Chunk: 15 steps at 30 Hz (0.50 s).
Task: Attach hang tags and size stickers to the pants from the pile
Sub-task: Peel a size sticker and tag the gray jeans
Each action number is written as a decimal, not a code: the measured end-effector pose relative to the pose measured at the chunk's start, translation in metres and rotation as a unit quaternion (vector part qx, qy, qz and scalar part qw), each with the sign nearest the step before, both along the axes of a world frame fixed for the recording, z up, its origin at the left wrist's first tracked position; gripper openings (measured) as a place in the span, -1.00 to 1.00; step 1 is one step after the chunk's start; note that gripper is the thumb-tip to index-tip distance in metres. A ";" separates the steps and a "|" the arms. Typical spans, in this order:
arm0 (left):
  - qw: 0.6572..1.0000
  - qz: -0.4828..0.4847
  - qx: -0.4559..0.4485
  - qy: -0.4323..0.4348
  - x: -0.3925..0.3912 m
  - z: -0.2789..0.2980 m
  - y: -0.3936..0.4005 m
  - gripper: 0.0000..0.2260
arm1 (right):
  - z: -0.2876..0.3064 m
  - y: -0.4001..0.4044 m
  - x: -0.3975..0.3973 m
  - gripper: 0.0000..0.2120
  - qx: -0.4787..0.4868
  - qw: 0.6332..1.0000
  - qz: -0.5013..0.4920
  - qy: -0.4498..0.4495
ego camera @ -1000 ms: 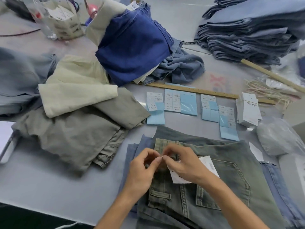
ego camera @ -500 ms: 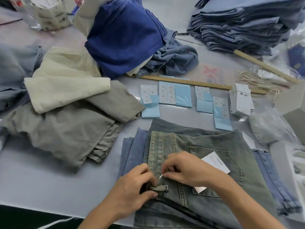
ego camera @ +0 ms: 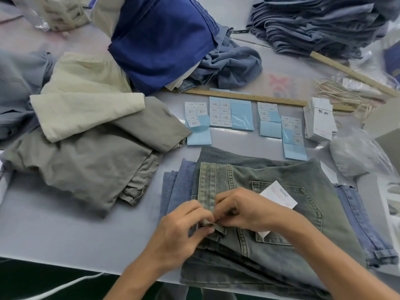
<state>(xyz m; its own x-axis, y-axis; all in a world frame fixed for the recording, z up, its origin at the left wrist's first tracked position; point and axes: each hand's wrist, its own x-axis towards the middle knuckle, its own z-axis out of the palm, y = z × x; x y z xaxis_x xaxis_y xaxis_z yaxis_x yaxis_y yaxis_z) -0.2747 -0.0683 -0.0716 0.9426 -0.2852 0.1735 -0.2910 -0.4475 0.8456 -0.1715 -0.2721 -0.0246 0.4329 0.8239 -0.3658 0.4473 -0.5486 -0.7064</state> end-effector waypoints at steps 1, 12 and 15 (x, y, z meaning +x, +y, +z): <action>1.000 -0.001 0.012 -0.020 0.000 0.000 0.000 -0.87 | -0.001 -0.001 0.001 -0.85 0.004 1.000 -0.003 0.016; 0.986 0.051 0.089 -0.134 -0.014 -0.008 0.001 -0.86 | -0.015 -0.003 -0.002 -0.87 -0.003 0.994 -0.041 0.097; 0.989 0.073 0.086 -0.095 -0.023 -0.008 -0.008 -0.85 | -0.017 -0.002 -0.003 -0.89 -0.007 0.993 -0.040 0.107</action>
<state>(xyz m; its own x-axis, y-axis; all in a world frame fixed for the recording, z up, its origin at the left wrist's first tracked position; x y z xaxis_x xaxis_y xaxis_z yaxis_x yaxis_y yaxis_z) -0.2975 -0.0764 -0.0796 0.9308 -0.1898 0.3125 -0.3596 -0.6292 0.6891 -0.1747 -0.2739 -0.0416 0.4075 0.7846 -0.4673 0.2430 -0.5864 -0.7727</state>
